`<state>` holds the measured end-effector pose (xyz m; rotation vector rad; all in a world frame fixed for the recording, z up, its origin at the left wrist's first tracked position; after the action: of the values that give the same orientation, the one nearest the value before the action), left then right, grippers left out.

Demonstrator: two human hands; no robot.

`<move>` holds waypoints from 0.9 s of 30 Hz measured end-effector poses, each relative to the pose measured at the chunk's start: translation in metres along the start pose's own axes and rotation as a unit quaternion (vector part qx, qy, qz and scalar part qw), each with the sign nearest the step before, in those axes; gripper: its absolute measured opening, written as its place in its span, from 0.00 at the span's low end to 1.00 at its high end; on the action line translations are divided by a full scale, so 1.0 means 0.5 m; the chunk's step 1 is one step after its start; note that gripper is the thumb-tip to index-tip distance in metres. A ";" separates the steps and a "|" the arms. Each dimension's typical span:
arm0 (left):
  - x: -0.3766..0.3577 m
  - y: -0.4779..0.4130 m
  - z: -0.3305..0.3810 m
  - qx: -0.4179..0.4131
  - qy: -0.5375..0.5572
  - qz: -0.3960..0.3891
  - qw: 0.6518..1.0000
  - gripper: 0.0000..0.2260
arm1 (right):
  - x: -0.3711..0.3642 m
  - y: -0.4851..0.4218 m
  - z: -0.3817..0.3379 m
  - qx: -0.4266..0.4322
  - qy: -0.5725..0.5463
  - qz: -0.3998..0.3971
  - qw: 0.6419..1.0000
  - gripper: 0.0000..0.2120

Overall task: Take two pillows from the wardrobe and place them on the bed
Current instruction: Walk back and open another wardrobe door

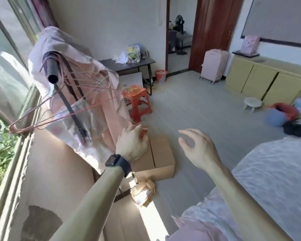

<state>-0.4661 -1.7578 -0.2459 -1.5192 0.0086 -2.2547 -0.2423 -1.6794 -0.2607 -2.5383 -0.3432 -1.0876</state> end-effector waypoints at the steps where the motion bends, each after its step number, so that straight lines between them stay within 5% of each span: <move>1: -0.027 -0.047 0.007 -0.016 0.007 -0.016 1.000 0.16 | 0.000 -0.025 0.020 -0.018 0.002 0.014 1.000 0.14; 11: -0.331 -0.421 0.156 -0.206 0.052 -0.212 0.954 0.16 | -0.006 -0.211 0.210 -0.213 0.044 0.134 0.967 0.13; 18: -0.450 -0.563 0.260 -0.262 0.085 -0.264 0.924 0.16 | 0.043 -0.260 0.300 -0.318 0.049 0.195 0.926 0.14; 27: -0.507 -0.715 0.419 -0.304 0.108 -0.231 0.918 0.16 | 0.140 -0.394 0.412 -0.319 0.054 0.238 0.916 0.14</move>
<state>-0.3210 -1.2977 -0.3019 -1.6812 0.5119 -2.9871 -0.1315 -1.4099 -0.2965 -2.8316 0.7492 -1.2651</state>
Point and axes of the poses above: each hand's wrist, its own y-axis away from the middle knuckle, its own x-axis out of the back of the hand, z = x × y, the point moved 8 cm from there along -y, towards the middle knuckle, and after that the axes turned 5 degrees about -x, right-handed, at the moved point
